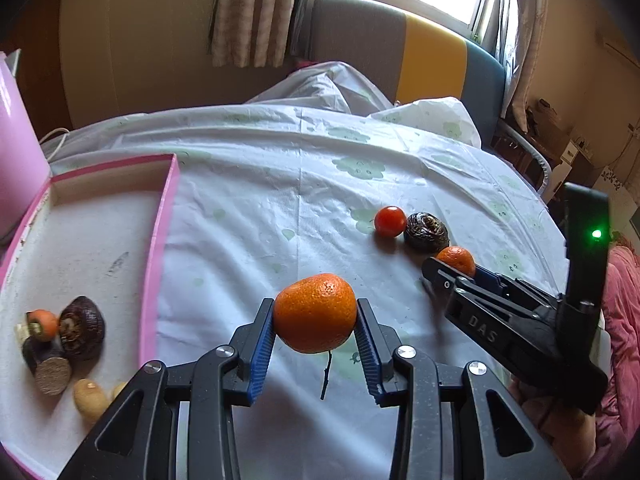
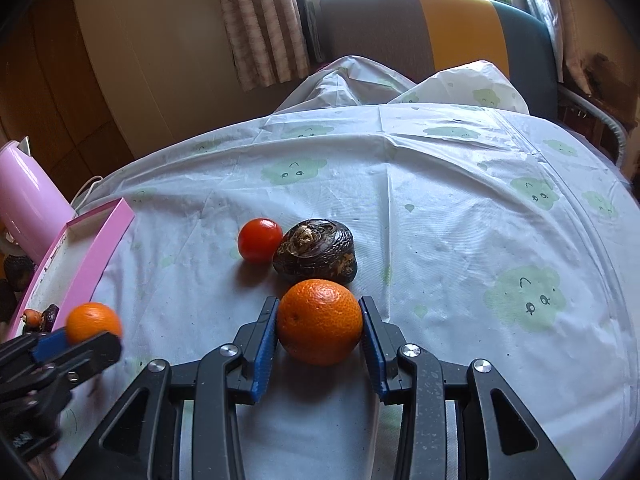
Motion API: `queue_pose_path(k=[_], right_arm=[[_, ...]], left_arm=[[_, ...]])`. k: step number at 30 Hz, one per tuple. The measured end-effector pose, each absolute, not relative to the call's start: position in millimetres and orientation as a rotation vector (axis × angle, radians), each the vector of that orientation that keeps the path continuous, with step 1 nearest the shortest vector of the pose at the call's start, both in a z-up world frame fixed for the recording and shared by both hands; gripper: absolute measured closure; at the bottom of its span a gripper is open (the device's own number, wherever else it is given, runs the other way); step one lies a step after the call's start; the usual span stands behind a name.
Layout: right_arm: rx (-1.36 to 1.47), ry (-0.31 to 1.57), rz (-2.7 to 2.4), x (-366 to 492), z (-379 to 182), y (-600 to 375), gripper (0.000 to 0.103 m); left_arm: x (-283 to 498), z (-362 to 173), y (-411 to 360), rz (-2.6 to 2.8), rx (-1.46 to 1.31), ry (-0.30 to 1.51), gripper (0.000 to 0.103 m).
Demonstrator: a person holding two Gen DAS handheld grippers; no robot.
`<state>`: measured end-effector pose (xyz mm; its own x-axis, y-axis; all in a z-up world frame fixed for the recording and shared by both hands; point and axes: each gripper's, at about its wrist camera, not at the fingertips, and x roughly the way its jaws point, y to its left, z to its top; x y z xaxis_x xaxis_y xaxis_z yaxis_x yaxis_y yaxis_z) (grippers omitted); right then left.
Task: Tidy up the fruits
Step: 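Carry the small mandarin with left tool while right carries the large mandarin into the tray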
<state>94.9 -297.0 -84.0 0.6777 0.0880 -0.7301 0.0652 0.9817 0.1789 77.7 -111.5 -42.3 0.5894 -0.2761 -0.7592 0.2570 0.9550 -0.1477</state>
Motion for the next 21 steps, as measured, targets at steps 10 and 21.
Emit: queue_pose_path(k=[10, 21], right_arm=[[0.087, 0.847, -0.038, 96.3, -83.5, -282.4, 0.063], [-0.034, 0.871, -0.099, 95.2, -78.6, -266.0, 0.064]], left_arm=[[54.4, -20.6, -64.0, -0.252, -0.043, 0.82, 0.064], [48.7, -18.1, 29.3, -0.093, -0.145, 0.802, 0.064]])
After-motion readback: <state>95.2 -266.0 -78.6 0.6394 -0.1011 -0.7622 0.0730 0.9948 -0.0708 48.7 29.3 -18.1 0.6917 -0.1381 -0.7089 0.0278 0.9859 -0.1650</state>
